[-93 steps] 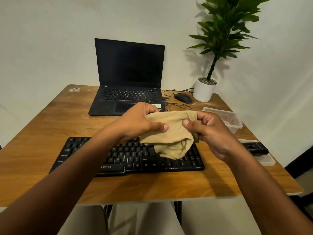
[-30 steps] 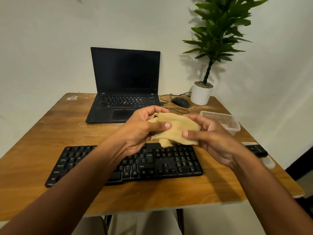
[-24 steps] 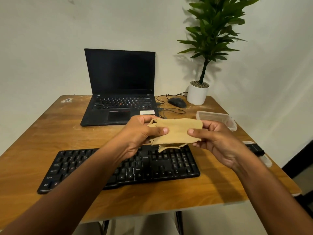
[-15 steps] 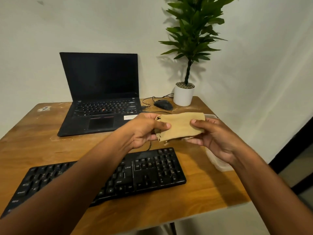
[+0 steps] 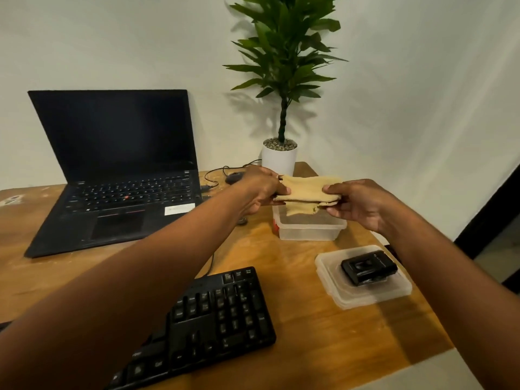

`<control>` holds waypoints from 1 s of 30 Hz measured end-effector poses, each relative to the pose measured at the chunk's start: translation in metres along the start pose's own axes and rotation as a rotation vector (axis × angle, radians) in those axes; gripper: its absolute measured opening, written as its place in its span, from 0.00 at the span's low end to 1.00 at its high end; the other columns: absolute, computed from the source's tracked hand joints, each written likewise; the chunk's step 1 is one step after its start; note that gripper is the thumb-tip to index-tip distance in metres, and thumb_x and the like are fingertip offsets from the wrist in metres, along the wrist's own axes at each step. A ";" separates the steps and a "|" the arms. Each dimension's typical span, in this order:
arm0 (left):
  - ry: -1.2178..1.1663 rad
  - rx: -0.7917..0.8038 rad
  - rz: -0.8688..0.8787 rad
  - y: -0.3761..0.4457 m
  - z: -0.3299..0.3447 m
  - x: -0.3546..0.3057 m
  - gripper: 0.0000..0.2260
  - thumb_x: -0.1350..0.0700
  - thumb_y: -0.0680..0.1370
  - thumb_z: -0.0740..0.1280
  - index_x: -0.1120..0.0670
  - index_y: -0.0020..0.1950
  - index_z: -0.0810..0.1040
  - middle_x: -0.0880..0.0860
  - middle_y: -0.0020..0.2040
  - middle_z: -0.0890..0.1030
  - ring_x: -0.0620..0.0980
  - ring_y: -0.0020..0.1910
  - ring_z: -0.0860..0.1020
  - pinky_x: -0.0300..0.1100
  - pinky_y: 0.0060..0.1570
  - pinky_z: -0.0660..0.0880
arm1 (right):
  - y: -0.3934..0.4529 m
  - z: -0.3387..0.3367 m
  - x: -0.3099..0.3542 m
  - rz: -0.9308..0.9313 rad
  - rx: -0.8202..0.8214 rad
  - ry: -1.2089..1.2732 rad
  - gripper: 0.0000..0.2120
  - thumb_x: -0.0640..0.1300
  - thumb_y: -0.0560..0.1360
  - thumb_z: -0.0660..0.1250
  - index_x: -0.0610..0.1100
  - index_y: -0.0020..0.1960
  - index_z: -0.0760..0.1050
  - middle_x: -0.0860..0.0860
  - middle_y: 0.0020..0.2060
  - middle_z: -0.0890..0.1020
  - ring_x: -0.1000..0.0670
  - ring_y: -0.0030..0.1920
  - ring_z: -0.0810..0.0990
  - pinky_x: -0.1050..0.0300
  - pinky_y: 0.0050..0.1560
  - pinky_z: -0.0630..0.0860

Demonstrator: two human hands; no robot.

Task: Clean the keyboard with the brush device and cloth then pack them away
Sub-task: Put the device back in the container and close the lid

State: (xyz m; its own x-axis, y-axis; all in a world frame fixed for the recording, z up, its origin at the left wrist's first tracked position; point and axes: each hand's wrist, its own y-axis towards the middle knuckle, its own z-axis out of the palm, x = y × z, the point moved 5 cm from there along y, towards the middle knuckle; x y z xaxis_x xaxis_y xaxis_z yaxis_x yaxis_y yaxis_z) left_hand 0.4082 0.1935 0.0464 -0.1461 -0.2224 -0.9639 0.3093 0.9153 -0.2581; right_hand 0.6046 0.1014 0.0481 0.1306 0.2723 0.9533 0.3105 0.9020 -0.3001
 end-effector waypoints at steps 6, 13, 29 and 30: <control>0.290 -0.073 0.073 0.019 0.013 0.001 0.16 0.71 0.68 0.80 0.57 0.48 0.80 0.60 0.54 0.83 0.59 0.53 0.84 0.56 0.52 0.84 | 0.022 -0.008 -0.003 0.093 0.004 -0.158 0.06 0.32 0.78 0.71 0.34 0.53 0.76 0.37 0.51 0.80 0.42 0.45 0.84 0.56 0.41 0.85; 0.810 -0.111 0.157 0.027 0.033 -0.001 0.23 0.63 0.68 0.83 0.60 0.61 0.83 0.56 0.56 0.84 0.54 0.55 0.83 0.50 0.56 0.84 | 0.030 -0.002 -0.001 0.124 -0.037 -0.459 0.05 0.31 0.76 0.73 0.33 0.45 0.77 0.39 0.44 0.79 0.41 0.42 0.85 0.52 0.40 0.85; 1.198 -0.126 0.391 0.016 0.061 -0.007 0.21 0.64 0.71 0.79 0.60 0.62 0.79 0.60 0.60 0.79 0.57 0.58 0.81 0.44 0.49 0.76 | 0.039 0.027 0.008 0.011 -0.183 -1.148 0.10 0.39 0.75 0.77 0.38 0.43 0.77 0.42 0.37 0.82 0.47 0.28 0.83 0.57 0.30 0.80; 1.216 -0.137 0.415 0.015 0.060 -0.010 0.20 0.65 0.72 0.78 0.60 0.63 0.79 0.60 0.61 0.79 0.58 0.58 0.81 0.45 0.50 0.77 | 0.037 0.027 0.010 -0.011 -0.201 -1.176 0.09 0.39 0.75 0.76 0.38 0.42 0.77 0.43 0.36 0.82 0.47 0.28 0.83 0.56 0.31 0.81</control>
State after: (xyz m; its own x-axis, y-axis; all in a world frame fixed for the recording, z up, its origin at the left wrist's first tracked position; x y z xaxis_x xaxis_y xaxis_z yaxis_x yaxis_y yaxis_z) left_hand 0.4710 0.1888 0.0479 -0.8417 0.4656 -0.2734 0.4496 0.8848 0.1227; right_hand 0.5924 0.1467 0.0471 -0.7830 0.4999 0.3701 0.4621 0.8658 -0.1917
